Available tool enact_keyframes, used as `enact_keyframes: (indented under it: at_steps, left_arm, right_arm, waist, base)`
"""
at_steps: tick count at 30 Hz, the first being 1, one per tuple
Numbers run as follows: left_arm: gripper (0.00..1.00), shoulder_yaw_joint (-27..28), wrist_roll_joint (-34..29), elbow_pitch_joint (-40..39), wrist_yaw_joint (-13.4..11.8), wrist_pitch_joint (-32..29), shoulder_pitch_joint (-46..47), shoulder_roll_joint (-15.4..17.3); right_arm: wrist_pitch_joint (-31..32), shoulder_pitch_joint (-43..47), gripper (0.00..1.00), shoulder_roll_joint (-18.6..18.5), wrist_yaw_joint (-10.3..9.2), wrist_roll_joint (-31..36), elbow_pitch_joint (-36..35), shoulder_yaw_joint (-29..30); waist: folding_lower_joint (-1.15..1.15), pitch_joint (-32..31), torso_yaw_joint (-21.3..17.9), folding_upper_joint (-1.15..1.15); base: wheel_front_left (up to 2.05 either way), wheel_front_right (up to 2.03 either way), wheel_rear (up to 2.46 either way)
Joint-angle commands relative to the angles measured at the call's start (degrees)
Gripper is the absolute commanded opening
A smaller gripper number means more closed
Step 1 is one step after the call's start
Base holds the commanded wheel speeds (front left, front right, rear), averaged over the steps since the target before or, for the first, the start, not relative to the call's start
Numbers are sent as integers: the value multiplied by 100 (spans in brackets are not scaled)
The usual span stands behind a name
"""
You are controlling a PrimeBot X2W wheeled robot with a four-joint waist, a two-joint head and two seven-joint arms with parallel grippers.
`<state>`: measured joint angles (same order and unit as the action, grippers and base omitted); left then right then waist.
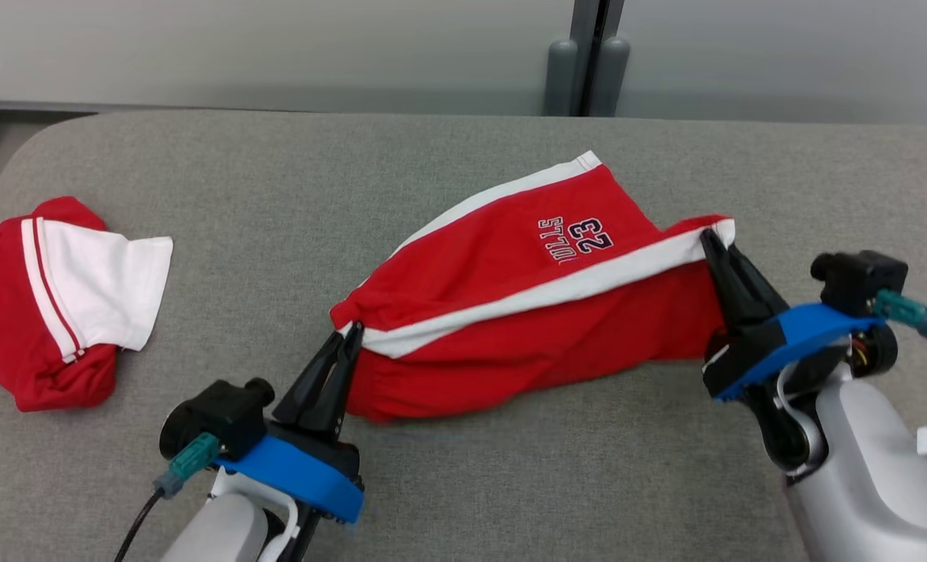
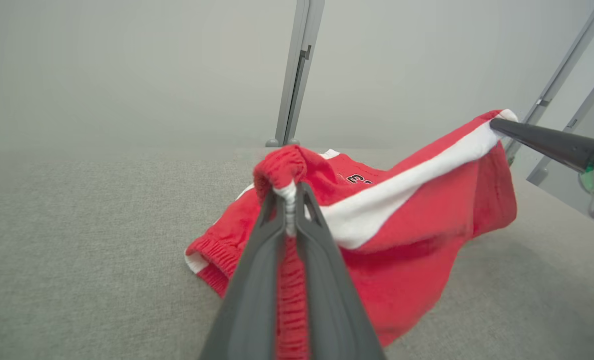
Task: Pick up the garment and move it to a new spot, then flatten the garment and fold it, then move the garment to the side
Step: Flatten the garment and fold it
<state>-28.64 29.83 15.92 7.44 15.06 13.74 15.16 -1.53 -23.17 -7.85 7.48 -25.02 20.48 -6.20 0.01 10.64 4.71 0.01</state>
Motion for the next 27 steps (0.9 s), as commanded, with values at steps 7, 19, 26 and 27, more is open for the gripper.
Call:
enact_keyframes:
  at_steps: [7, 19, 26, 27]
  left_arm:
    - [0, 79, 138, 473, 7, 16, 923, -197]
    - [0, 127, 146, 1055, 7, 16, 1563, -532]
    - [100, 90, -54, 1171, 7, 17, 1563, -544]
    - [100, 118, -113, 1173, 7, 17, 1509, -545]
  right_arm:
    - [-155, -1956, 0, 25, 3, 100, 1847, -119]
    - [-798, -3824, 0, 229, 3, 637, 4454, -147]
    - [-1138, -4039, 100, 345, 3, 654, 4977, -145]
    - [-1172, -3994, 100, 353, 3, 644, 5017, -164]
  waist:
    - [-1, 646, 344, -1]
    - [-1, 1060, 455, -1]
    - [-1, 987, 450, -1]
    - [-1, 938, 445, -1]
  base:
    - [0, 0, 0]
    - [0, 0, 0]
    - [0, 0, 0]
    - [0, 0, 0]
